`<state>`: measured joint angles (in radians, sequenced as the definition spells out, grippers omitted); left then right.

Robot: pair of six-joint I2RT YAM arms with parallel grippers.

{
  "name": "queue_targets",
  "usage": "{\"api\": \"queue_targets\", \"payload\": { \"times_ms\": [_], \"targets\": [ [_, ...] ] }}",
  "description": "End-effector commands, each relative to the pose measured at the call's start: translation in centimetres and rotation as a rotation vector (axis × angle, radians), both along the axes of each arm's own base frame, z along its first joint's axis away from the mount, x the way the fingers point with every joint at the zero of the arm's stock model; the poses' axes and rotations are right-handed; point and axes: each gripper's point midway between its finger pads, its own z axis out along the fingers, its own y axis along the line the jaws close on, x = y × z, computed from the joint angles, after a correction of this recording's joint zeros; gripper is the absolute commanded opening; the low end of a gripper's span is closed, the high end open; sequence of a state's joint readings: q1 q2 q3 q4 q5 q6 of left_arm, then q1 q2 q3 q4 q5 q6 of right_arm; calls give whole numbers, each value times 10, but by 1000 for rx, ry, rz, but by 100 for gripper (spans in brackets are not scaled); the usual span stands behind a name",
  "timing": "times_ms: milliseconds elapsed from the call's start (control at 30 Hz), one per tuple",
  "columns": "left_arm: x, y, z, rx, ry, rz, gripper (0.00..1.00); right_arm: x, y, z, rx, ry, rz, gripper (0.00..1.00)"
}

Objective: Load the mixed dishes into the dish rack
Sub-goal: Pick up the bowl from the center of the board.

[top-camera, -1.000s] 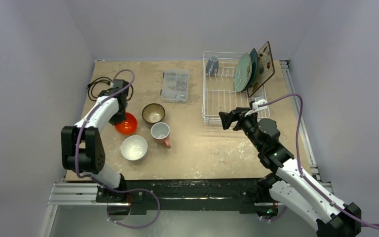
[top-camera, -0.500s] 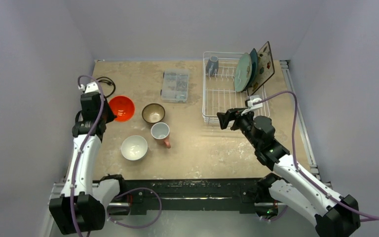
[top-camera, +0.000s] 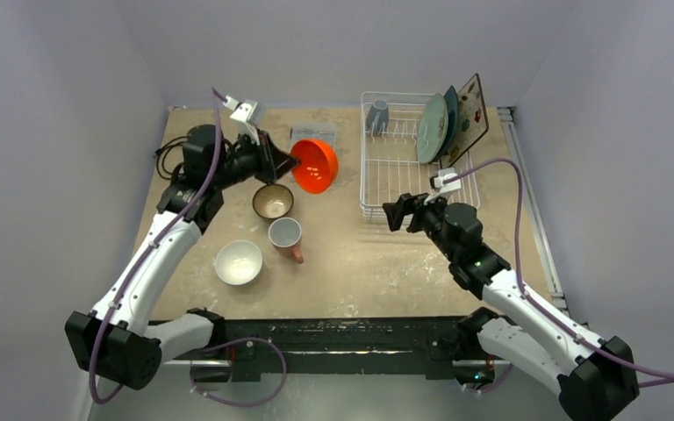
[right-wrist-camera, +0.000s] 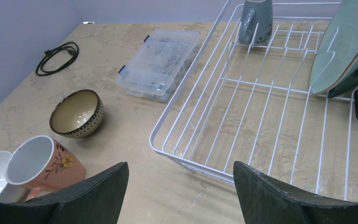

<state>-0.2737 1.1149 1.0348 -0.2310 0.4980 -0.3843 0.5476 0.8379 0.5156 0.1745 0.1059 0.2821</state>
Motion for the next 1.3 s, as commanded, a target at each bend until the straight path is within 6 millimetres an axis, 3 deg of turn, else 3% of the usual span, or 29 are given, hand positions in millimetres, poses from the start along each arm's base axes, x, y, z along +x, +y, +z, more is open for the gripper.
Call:
{"api": "queue_targets", "payload": {
  "times_ms": [0, 67, 167, 233, 367, 467, 667, 833, 1067, 1267],
  "targets": [
    [-9, -30, 123, -121, -314, -153, 0, -2, 9, 11, 52, 27, 28, 83],
    [-9, -30, 112, -99, -328, -161, 0, -7, 10, 7, 76, 54, 37, 83],
    [-3, -21, 73, -51, -340, -104, 0, -15, 19, 6, 122, 59, 91, 85],
    [-1, -18, 61, -43, -326, -65, 0, -19, 28, 5, 151, 64, 141, 88],
    [-22, -28, 60, 49, -363, -115, 0, -21, 56, 8, 243, 79, 261, 97],
    [-27, -28, 60, 90, -397, -98, 0, -22, 81, 22, 329, 89, 373, 99],
    [-25, -24, 59, 130, -403, -42, 0, -22, 115, 48, 409, 77, 498, 99],
    [-24, -22, 60, 130, -402, -27, 0, -40, 138, 62, 461, 36, 627, 99],
    [-33, -30, 64, 92, -412, -84, 0, -81, 150, 88, 476, -115, 804, 97],
    [-43, -56, 57, 22, -346, -227, 0, -83, 136, 121, 467, -238, 747, 96]
  ]
}}
